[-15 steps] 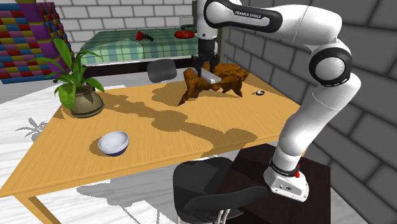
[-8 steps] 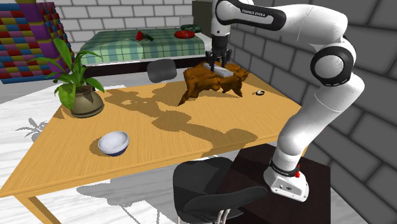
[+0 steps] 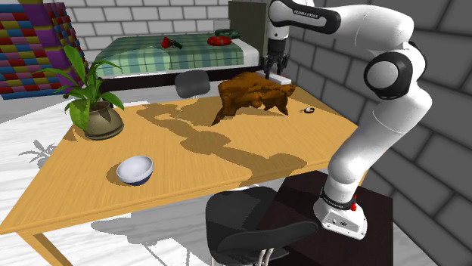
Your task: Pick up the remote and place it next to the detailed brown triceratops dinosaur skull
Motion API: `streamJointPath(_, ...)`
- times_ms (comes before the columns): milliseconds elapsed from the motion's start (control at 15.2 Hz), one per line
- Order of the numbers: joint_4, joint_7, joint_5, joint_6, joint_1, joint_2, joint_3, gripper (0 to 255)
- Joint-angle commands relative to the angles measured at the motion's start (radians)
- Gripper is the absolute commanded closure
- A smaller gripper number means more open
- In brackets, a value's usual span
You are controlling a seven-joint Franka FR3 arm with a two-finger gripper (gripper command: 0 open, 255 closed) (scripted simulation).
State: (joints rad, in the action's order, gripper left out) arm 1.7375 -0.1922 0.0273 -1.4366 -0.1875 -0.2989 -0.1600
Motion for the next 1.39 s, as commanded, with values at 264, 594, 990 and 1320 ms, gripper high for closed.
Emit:
streamJointPath(264, -0.058, 0.148, 0.018, 0.009, -0.048, 0.047, -0.097, 255)
streamJointPath(594, 0.038, 0.144, 0.024, -0.061, -0.049, 0.02, -0.095, 255)
streamJointPath(990, 0.144, 0.14, 0.029, -0.143, -0.052, -0.004, -0.095, 255)
streamJointPath(1320, 0.224, 0.138, 0.033, -0.21, -0.054, -0.017, -0.097, 255)
